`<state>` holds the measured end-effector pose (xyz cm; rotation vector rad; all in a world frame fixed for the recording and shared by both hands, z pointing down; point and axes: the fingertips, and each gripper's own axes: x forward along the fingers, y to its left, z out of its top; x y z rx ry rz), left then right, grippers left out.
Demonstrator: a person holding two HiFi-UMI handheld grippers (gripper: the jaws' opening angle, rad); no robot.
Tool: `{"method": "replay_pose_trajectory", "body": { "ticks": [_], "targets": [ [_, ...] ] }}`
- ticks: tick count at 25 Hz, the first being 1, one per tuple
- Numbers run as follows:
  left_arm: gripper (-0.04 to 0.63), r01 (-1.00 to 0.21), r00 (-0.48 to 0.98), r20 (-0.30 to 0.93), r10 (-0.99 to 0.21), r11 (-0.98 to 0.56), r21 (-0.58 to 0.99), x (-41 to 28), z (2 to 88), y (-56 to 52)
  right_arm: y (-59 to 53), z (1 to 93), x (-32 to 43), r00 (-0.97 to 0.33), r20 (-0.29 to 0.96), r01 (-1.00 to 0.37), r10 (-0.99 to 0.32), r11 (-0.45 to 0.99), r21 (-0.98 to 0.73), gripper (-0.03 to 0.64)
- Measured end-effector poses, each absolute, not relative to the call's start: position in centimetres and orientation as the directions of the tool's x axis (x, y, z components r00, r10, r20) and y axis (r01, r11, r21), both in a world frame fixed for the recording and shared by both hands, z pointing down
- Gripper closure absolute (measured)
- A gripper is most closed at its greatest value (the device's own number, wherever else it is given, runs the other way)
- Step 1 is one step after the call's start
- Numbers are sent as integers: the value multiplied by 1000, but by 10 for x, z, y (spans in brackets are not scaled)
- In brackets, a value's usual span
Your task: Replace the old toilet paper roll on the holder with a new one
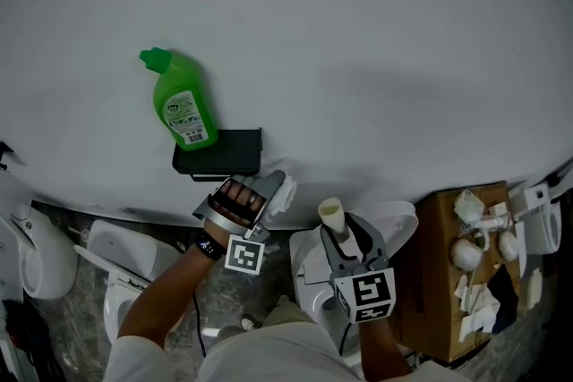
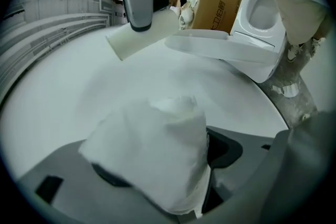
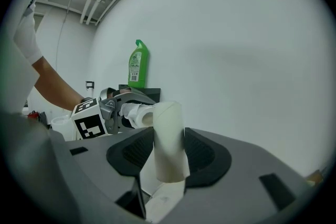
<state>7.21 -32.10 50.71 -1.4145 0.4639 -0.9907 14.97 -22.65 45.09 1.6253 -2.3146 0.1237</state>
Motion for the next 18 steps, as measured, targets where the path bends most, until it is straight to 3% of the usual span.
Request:
{"method": "replay_pose_trajectory", "body": {
  "ticks": [7, 18],
  "targets": [
    [256, 245, 525, 264, -809, -154, -957, 55, 504, -324, -228, 448, 139, -321, 304, -922, -897, 370, 118, 432],
    [268, 280, 472, 297, -830, -178, -943, 56, 523, -335, -224, 447, 138, -312, 305, -924, -900, 362, 122, 432]
  ]
}}
